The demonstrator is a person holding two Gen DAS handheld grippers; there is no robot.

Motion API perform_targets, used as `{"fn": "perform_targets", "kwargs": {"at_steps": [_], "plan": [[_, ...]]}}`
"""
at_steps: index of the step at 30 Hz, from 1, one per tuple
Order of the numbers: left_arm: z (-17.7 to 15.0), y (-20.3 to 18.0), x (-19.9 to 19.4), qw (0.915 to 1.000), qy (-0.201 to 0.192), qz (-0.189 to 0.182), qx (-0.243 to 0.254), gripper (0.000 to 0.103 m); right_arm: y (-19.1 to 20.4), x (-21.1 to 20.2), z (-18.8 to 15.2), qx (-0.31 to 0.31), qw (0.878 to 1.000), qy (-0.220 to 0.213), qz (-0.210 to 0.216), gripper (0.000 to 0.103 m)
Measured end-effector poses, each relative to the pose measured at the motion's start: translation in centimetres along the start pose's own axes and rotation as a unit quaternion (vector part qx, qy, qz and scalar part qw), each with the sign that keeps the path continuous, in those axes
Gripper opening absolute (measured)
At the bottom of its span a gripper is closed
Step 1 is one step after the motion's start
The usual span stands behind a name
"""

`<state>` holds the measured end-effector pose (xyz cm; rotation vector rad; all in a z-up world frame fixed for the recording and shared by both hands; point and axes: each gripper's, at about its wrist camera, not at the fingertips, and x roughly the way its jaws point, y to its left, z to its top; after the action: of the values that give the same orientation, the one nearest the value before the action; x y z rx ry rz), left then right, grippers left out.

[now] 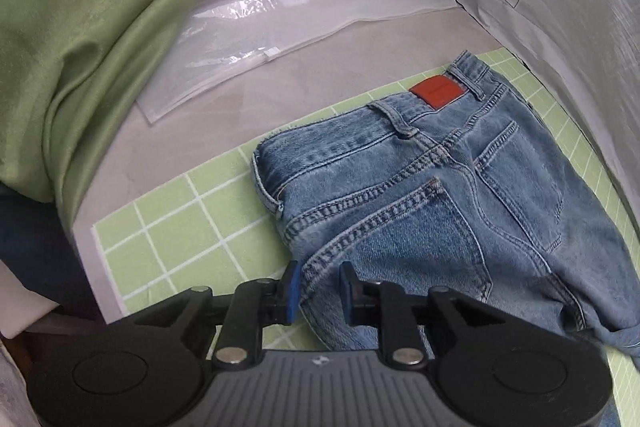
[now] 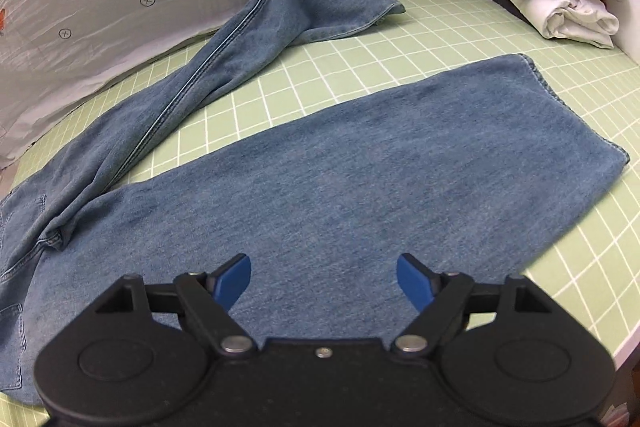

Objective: Fold clothes
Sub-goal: 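Grasp the jeans leg cuff with the right tool and lift it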

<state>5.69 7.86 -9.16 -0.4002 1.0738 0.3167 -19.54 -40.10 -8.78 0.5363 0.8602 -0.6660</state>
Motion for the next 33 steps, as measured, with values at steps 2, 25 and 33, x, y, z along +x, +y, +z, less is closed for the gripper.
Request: {"fn": "perform_targets", "kwargs": {"at_steps": [2,25,33], "plan": [[-0.8,-1.3,-1.3,0.9999,-0.016,-0.003,0.004,0.053,-1.1,-0.2,1.0,0.002,1.000,-0.013,0.006,0.100],[-5.9,-22.8,5.8,0.9916,0.069,0.001,0.110,0.091,-0.6,11.6,19.9,-0.099,0.992,-0.074,0.005,0.103],[-6.0,-24.1,8.2,0.9865,0.063,0.032,0.148,0.103,8.1,18.9,26.0,-0.116,0.990,-0.083,0.007,0.103]]}}
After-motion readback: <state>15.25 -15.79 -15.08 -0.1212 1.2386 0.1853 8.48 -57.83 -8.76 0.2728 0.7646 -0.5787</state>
